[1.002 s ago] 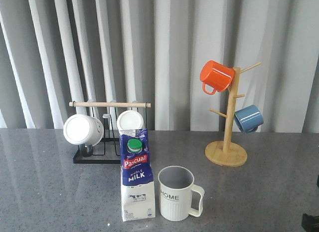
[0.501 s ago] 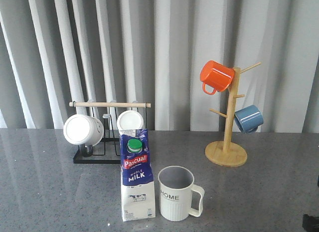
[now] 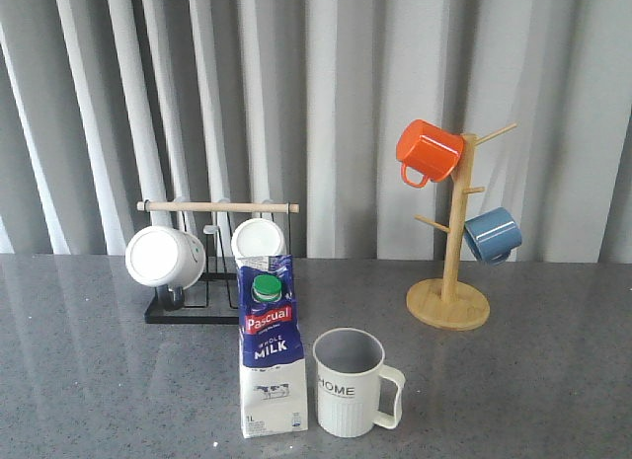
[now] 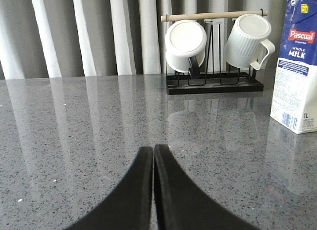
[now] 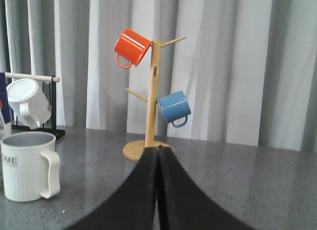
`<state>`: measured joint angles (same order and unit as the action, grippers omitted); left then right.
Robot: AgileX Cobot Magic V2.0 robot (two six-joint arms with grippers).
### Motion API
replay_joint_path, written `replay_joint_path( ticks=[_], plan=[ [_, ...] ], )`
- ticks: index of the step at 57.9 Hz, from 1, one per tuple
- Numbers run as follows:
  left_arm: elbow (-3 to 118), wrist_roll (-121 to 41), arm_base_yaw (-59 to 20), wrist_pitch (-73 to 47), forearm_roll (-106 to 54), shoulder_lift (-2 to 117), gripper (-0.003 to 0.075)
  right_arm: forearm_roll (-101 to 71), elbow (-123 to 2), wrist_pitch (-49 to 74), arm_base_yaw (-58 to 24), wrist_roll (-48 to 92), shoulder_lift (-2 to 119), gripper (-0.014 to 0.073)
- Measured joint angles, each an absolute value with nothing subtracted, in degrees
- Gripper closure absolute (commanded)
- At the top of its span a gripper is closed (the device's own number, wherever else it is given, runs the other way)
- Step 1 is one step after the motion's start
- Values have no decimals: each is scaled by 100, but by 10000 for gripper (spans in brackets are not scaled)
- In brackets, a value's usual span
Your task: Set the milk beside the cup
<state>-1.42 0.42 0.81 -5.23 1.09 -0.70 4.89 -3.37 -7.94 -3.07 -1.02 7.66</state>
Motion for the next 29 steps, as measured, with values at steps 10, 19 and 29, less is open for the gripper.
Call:
replay_joint_path(
  ticks=[10, 19, 29],
  plan=[
    [-142, 42, 81, -523, 109, -70, 728, 407, 139, -289, -311, -583, -38, 603],
    [-142, 42, 81, -528, 109, -70, 728, 407, 150, 112, -319, -643, -57, 603],
    [-142, 42, 81, -528, 109, -70, 728, 407, 150, 187, -319, -332, -57, 603]
  ],
)
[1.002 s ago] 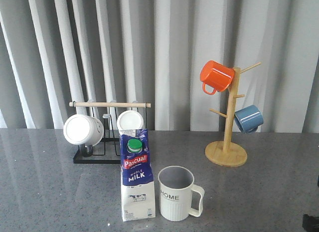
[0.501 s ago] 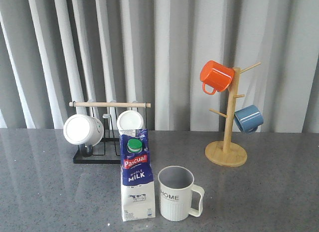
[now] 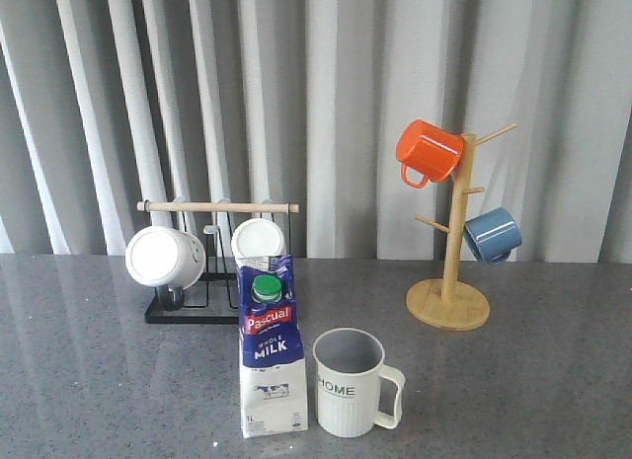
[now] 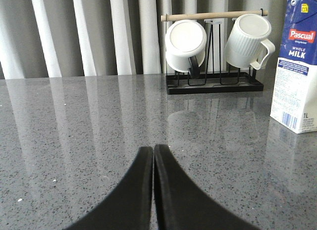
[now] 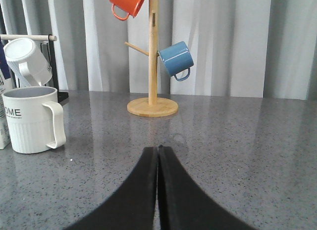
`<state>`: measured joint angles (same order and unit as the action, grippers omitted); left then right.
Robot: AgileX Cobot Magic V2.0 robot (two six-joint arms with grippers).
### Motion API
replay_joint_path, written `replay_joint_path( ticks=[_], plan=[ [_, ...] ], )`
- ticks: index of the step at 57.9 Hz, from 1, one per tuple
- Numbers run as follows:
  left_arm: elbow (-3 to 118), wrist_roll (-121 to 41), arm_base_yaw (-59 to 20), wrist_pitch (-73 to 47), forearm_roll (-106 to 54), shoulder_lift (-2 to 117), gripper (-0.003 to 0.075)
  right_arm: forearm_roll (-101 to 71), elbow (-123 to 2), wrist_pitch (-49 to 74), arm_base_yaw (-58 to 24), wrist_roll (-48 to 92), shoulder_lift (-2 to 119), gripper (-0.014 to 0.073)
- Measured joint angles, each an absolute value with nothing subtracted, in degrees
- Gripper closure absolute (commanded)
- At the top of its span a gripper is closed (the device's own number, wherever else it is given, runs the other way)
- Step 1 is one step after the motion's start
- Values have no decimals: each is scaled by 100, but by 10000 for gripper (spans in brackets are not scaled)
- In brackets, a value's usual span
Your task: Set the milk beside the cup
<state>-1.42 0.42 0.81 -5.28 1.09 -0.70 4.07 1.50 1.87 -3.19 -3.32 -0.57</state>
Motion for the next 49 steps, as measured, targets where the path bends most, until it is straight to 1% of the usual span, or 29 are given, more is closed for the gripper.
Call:
replay_joint_path(
  ticks=[49],
  plan=[
    [-142, 42, 81, -528, 109, -70, 728, 411, 152, 224, -319, -337, -57, 603]
  ],
)
